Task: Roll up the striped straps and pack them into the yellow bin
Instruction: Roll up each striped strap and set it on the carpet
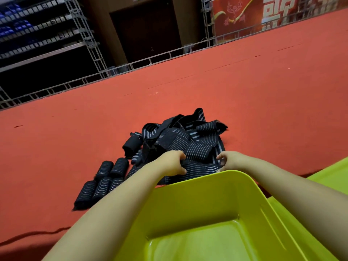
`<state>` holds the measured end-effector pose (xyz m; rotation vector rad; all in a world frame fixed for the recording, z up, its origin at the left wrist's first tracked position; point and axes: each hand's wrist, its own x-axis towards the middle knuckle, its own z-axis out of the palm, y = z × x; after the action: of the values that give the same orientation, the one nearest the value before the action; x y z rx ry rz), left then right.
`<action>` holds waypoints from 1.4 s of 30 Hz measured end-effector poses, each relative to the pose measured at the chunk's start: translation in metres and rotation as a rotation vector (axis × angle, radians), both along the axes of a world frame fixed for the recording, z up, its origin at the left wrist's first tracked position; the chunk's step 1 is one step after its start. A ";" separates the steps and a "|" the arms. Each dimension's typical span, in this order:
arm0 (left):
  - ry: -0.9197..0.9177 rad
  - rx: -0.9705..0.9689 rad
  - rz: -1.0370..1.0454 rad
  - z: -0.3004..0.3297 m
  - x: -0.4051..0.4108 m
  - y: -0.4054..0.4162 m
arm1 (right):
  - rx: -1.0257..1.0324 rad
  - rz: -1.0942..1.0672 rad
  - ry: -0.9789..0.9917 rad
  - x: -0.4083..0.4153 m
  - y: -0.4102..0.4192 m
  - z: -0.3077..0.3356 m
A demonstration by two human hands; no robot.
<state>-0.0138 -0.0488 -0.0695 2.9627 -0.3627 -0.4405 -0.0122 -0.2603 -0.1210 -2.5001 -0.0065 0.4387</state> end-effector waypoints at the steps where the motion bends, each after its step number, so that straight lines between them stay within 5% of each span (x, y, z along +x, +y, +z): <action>1: 0.016 0.054 0.011 -0.004 0.005 0.000 | -0.005 -0.003 0.002 0.001 0.000 -0.002; 5: -0.040 0.224 0.060 -0.016 0.016 0.003 | 0.231 -0.029 -0.015 0.001 -0.008 -0.002; 9: -0.063 0.195 0.058 -0.006 0.015 0.008 | 0.525 -0.106 -0.025 -0.003 -0.017 0.011; 15: -0.091 -0.443 0.247 0.022 0.004 0.018 | 0.946 -0.271 -0.086 -0.016 -0.017 0.044; 18: -0.173 -0.584 0.297 0.037 -0.002 0.024 | 1.016 -0.274 -0.107 -0.025 -0.009 0.053; 24: -0.249 -0.788 0.409 0.046 -0.012 0.049 | 0.864 -0.136 -0.168 -0.043 0.016 0.068; 34: -0.118 -0.908 0.292 0.048 -0.028 0.082 | 0.197 0.153 -0.360 -0.046 0.127 0.086; 38: 0.003 -0.967 0.263 0.042 -0.032 0.104 | 0.190 0.078 -0.398 -0.037 0.149 0.080; 42: -0.136 -0.957 0.416 0.027 -0.013 0.131 | 0.261 0.011 -0.353 -0.033 0.144 0.077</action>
<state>-0.0269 0.0818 -0.0430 2.0413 0.0490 0.0110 -0.0448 -0.1166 -0.0438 -2.2872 -0.2032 -0.0054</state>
